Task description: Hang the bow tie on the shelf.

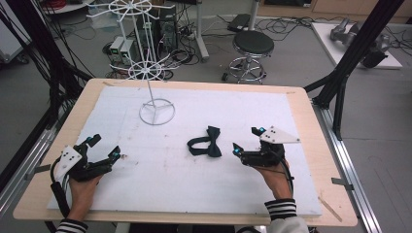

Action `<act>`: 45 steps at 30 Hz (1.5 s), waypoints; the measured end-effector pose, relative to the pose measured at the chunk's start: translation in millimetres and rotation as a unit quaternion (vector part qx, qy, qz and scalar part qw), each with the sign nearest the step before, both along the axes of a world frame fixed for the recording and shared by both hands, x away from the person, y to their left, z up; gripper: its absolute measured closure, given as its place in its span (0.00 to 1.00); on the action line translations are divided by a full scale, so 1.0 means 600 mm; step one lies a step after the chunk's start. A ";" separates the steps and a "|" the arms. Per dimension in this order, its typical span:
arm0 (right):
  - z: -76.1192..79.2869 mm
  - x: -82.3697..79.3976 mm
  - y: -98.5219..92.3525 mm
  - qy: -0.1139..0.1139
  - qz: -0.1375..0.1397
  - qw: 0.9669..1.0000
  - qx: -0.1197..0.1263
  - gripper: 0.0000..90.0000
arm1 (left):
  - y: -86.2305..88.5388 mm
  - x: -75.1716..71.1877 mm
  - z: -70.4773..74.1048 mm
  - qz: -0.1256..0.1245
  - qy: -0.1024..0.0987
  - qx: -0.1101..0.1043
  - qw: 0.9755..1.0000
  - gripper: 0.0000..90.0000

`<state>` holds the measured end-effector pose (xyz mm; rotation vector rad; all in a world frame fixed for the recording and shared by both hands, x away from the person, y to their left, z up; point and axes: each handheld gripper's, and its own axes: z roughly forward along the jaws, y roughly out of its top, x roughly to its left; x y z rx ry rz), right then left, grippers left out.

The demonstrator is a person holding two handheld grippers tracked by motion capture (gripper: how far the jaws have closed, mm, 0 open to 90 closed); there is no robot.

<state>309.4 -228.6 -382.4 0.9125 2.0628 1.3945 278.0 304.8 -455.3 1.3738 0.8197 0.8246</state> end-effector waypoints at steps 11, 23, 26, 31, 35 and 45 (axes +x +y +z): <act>0.009 0.028 0.033 0.048 0.027 0.998 -0.035 0.14 | 0.001 0.000 0.000 0.000 0.001 0.000 1.000 0.16; 0.021 0.066 0.093 0.096 0.020 0.992 -0.084 0.14 | 0.001 0.001 0.000 -0.001 0.003 -0.003 1.000 0.16; 0.019 0.074 0.104 0.105 0.012 0.990 -0.093 0.13 | 0.002 0.001 0.000 -0.001 0.004 -0.004 1.000 0.16; 0.012 0.089 0.126 0.127 0.007 0.985 -0.116 0.14 | 0.002 0.002 0.000 -0.001 0.005 -0.005 1.000 0.16; 0.006 0.096 0.132 0.135 0.003 0.983 -0.125 0.14 | 0.002 0.002 0.000 -0.001 0.006 -0.005 1.000 0.16; -0.014 0.114 0.146 0.183 -0.003 0.972 -0.148 0.19 | 0.002 0.002 0.000 -0.001 0.007 -0.005 1.000 0.16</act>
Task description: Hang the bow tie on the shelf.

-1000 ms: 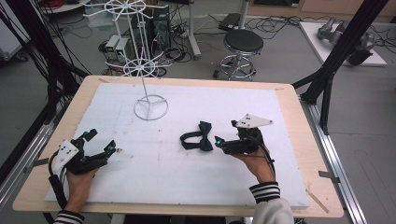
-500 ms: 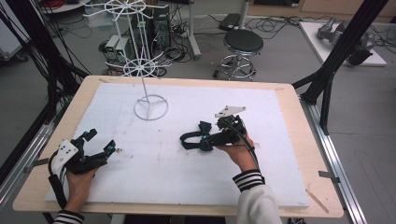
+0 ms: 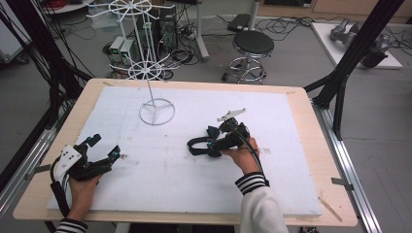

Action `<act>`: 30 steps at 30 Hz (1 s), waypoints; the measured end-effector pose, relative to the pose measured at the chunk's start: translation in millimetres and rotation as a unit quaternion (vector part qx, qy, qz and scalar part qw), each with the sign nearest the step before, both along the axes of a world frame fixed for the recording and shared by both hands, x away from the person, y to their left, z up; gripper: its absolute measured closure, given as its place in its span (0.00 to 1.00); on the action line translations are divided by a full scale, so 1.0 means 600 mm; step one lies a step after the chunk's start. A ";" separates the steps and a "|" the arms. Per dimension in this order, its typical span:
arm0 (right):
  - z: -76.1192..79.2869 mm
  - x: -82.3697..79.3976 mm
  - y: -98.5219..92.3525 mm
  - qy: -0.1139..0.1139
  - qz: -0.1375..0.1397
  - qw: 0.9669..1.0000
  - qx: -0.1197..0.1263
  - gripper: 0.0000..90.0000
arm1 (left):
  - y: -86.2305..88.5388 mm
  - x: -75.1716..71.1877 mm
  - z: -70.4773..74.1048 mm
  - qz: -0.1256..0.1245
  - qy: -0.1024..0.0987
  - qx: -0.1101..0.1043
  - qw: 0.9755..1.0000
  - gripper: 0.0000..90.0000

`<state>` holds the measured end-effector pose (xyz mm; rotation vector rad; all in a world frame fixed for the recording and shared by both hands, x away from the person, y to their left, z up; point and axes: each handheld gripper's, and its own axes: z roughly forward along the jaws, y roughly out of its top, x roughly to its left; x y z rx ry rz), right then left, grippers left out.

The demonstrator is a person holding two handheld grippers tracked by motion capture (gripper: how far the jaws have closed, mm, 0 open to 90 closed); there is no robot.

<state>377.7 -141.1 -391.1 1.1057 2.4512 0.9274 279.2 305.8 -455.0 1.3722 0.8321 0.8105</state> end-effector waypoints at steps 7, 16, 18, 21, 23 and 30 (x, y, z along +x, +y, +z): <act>-0.011 0.014 0.016 0.027 -0.019 0.999 -0.011 0.19 | 0.000 0.000 0.000 0.000 0.001 0.001 1.000 0.16; -0.023 0.027 0.025 0.051 -0.045 0.997 -0.026 0.27 | 0.001 0.000 0.000 0.001 0.000 0.000 1.000 0.16; -0.024 0.028 0.026 0.054 -0.048 0.997 -0.024 0.27 | 0.001 0.000 0.000 0.001 0.000 -0.001 1.000 0.16; -0.029 0.030 0.028 0.064 -0.054 0.996 -0.028 0.30 | 0.001 0.000 0.000 0.002 0.000 -0.003 1.000 0.16; -0.029 0.030 0.029 0.065 -0.057 0.996 -0.029 0.32 | 0.001 0.000 0.000 0.002 0.000 -0.003 1.000 0.16; -0.032 0.033 0.036 0.072 -0.064 0.995 -0.037 0.47 | 0.001 0.000 0.000 0.002 0.001 -0.001 1.000 0.16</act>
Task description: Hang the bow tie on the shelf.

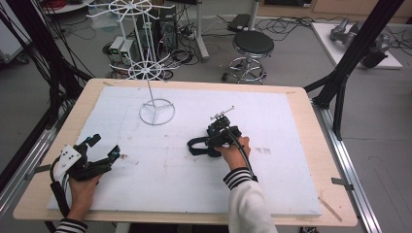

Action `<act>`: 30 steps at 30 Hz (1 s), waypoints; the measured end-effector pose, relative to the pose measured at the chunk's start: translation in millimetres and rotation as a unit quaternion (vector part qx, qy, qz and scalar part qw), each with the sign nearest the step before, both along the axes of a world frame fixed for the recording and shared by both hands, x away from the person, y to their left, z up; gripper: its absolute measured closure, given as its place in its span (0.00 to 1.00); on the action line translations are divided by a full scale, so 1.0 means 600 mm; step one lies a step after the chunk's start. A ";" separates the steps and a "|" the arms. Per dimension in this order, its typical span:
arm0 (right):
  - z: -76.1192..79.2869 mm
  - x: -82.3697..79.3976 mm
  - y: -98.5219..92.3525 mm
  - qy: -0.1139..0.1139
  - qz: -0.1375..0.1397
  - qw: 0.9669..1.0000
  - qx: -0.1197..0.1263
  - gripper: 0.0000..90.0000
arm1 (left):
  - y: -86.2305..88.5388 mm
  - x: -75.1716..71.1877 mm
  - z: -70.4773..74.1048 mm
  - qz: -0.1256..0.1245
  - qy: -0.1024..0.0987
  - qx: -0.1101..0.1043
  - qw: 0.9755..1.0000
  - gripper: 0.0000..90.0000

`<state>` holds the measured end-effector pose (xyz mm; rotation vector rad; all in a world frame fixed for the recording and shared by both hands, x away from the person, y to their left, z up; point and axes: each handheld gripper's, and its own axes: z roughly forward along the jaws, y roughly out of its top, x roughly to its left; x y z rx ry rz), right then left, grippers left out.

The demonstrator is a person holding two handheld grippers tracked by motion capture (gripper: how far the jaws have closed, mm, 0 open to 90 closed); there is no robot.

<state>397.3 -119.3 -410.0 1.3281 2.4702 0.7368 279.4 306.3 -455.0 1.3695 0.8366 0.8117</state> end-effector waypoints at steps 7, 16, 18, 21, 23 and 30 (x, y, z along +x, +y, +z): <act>-0.004 0.002 0.006 0.013 0.000 1.000 -0.006 0.54 | 0.000 0.000 0.000 0.000 0.000 0.000 1.000 0.16; -0.005 0.004 0.008 0.031 -0.011 0.999 0.011 0.58 | 0.000 0.000 0.000 -0.001 0.001 0.000 1.000 0.16; -0.005 0.004 0.009 0.031 -0.011 0.999 0.012 0.58 | 0.000 0.000 0.000 -0.001 0.001 0.000 1.000 0.16; -0.006 0.006 0.011 0.034 -0.010 0.999 0.010 0.59 | 0.000 0.000 0.000 -0.001 0.001 0.001 1.000 0.16; -0.006 0.006 0.012 0.035 -0.011 0.999 0.005 0.61 | 0.000 0.000 0.000 -0.001 0.001 0.000 1.000 0.16; -0.008 0.006 0.014 0.035 -0.010 0.999 -0.005 0.64 | 0.000 0.000 0.000 -0.001 0.001 0.000 1.000 0.16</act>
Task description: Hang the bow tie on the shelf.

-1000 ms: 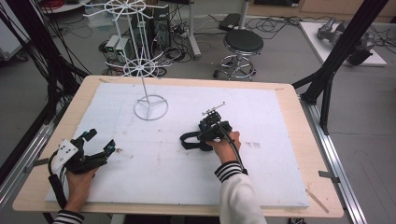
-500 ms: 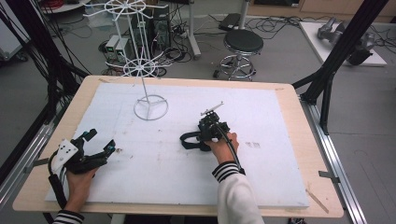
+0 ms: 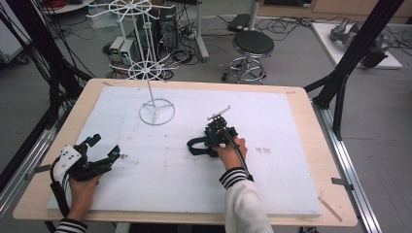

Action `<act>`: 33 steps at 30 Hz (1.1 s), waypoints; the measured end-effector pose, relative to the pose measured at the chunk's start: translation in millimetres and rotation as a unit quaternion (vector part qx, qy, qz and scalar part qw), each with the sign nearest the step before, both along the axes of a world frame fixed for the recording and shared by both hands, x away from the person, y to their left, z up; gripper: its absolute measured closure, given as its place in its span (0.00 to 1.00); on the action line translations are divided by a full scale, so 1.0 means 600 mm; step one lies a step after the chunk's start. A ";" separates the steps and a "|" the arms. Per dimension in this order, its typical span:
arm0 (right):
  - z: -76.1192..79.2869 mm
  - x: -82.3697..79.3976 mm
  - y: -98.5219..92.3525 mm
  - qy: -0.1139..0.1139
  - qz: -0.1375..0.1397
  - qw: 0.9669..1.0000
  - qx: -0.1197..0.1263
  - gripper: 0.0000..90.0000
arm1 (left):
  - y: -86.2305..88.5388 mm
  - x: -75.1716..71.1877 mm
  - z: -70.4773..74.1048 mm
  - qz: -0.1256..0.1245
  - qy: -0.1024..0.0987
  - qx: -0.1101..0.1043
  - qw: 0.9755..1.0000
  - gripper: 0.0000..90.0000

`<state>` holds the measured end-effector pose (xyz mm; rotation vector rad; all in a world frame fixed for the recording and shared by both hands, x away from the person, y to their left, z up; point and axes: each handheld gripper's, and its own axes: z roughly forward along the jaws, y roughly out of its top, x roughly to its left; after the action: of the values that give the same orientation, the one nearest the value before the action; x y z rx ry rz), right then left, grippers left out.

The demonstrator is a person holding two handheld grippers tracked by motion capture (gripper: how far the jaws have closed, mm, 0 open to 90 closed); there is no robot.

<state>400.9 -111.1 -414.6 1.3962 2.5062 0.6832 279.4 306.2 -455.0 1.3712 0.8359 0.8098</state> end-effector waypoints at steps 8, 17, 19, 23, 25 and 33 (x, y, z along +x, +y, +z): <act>-0.003 0.001 0.002 0.010 -0.004 1.000 -0.007 0.76 | 0.000 0.000 0.000 0.000 0.000 0.000 1.000 0.16; -0.002 0.003 0.005 0.021 -0.015 1.000 -0.004 0.84 | 0.000 0.000 0.000 0.000 0.000 -0.001 1.000 0.16; -0.002 0.003 0.005 0.024 -0.020 1.000 0.003 0.84 | 0.000 0.000 0.000 0.000 0.000 0.000 1.000 0.16; 0.000 0.003 0.005 0.019 -0.014 1.000 0.015 0.84 | 0.000 0.000 0.000 0.000 -0.001 -0.001 1.000 0.16; 0.003 0.002 0.006 0.013 -0.012 1.000 0.025 0.84 | 0.000 0.000 0.000 0.000 0.000 -0.001 1.000 0.16; 0.017 -0.001 0.001 -0.009 -0.010 0.996 0.090 0.84 | 0.000 0.000 0.000 0.000 0.000 -0.001 1.000 0.16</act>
<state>400.3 -110.3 -404.5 1.4633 2.4642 0.9335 279.4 306.2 -455.0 1.3706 0.8358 0.8084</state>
